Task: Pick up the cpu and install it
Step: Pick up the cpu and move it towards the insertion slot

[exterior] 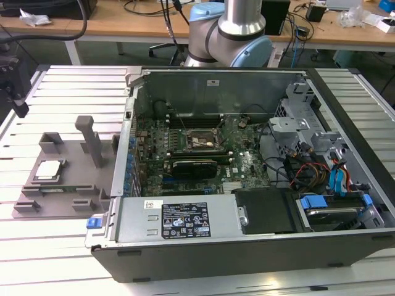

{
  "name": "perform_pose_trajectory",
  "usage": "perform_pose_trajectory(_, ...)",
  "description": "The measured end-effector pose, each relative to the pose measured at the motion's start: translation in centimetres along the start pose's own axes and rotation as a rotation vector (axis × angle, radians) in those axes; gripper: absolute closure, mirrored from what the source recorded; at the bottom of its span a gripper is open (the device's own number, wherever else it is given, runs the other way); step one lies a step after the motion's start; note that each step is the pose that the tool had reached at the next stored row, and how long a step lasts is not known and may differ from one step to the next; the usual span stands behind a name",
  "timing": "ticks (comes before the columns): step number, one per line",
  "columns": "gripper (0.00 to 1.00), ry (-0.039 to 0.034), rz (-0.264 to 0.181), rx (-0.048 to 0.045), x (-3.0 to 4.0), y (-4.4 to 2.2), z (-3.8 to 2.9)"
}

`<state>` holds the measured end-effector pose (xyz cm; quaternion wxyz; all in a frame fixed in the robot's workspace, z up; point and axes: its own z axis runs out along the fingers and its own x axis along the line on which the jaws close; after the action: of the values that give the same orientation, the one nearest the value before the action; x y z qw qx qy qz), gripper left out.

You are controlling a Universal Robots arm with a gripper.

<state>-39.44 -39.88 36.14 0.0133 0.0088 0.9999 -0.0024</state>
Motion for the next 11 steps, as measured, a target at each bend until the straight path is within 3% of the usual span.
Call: perform_pose_trajectory(11,0.40,0.0000,0.000,0.0000,0.02,0.00,0.68)
